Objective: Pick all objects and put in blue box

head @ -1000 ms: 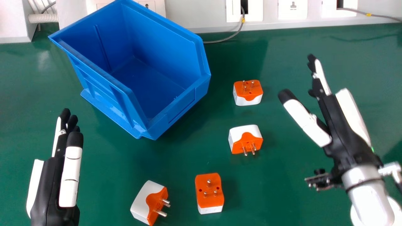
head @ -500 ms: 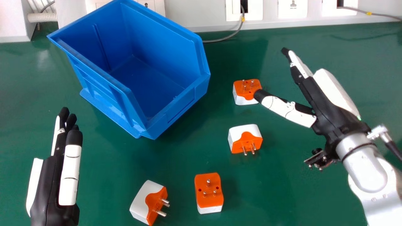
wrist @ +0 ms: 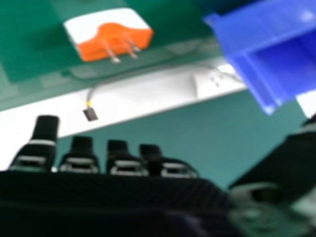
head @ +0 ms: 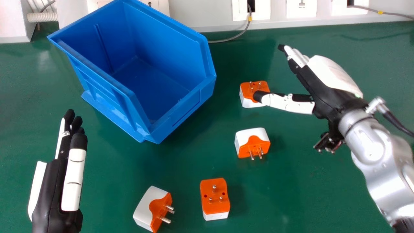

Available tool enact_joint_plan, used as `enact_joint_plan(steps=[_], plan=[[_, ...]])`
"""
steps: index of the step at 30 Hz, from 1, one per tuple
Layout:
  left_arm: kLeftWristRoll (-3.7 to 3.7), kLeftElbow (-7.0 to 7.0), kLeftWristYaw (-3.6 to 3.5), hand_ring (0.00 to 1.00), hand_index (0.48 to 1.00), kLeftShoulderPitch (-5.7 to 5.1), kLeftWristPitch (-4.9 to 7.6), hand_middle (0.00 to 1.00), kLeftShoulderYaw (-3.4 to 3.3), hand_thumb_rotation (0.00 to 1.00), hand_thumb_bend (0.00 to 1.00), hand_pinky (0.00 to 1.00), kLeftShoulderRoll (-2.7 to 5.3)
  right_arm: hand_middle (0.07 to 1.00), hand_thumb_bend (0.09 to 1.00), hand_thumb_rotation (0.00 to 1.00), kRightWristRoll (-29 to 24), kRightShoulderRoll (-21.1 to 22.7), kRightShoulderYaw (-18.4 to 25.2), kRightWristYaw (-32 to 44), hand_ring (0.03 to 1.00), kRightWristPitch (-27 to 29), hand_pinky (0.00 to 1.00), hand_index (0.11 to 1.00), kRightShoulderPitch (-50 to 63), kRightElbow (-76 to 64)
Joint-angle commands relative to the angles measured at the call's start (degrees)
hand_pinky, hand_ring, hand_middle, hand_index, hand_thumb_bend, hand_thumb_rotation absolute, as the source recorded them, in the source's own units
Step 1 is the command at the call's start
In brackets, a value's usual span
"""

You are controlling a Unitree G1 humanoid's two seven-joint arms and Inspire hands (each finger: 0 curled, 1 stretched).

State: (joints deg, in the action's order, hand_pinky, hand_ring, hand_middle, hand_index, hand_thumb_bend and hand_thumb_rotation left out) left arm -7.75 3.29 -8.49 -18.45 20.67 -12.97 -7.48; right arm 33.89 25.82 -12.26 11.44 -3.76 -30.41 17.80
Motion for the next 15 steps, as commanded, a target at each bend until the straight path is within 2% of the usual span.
enact_joint_plan(steps=[1,5,15], plan=[[-0.71,0.84,-0.25,1.00,1.000,-0.08,0.56,1.00,-0.72,1.00,0.71,1.00,-0.58,0.978,0.516,0.63,0.77,1.49,-0.90,0.26,0.964,1.27,0.85,0.965,-3.97,1.95],[-0.70,1.36,-0.36,1.00,1.000,-0.48,0.34,1.00,-0.81,1.00,0.71,1.00,-0.48,0.968,0.526,0.60,2.72,3.01,-3.54,1.55,0.956,2.63,0.85,0.953,-8.22,7.06],[-0.31,0.77,-0.04,1.00,1.000,-0.69,0.50,1.00,-0.61,1.00,0.71,1.00,0.08,0.957,0.521,0.56,5.44,3.48,-7.29,1.76,0.942,4.02,0.85,0.941,-15.40,17.29]])
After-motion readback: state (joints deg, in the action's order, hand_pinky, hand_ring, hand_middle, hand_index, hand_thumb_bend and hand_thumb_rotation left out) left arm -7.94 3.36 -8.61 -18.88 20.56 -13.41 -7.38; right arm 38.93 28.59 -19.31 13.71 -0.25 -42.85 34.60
